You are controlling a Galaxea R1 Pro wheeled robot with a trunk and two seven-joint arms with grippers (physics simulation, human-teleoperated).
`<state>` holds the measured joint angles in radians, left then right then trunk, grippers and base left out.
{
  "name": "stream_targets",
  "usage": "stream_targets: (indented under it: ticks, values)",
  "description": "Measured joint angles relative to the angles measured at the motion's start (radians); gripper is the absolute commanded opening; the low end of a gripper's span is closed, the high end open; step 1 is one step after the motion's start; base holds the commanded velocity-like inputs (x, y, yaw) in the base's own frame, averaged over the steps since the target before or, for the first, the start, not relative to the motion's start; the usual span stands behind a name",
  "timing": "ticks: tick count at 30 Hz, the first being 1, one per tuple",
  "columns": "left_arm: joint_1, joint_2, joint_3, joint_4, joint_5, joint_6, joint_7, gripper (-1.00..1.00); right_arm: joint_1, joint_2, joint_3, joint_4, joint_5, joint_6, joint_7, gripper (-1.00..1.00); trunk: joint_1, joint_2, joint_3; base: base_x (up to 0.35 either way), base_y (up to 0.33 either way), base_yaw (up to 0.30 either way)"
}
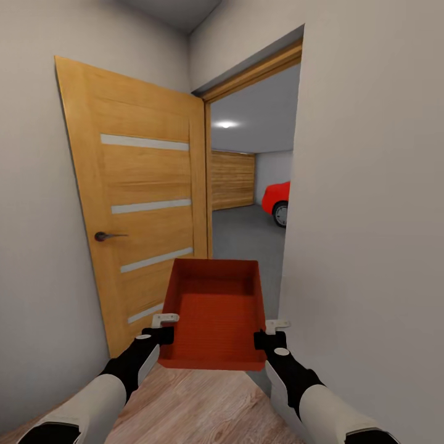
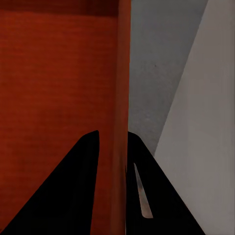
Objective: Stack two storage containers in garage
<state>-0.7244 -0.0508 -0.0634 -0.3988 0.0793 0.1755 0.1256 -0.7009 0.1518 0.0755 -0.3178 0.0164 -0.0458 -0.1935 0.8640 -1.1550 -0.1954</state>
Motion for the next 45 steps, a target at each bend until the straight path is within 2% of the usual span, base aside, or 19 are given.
stream_targets:
  ticks: [12,45]
  values:
    - [0.000,0.000,0.000,0.003,0.002,-0.003,0.000,-1.00,0.000,0.000,0.002,0.000,0.000,0.000,0.000,-1.00,-0.001,0.000,0.000,0.202,0.166,-0.017]
    - [0.000,-0.001,0.001,0.005,0.001,-0.006,0.000,-1.00,0.000,-0.001,0.003,0.000,-0.001,0.000,-0.001,-1.00,-0.001,0.000,0.000,0.257,0.210,-0.224]
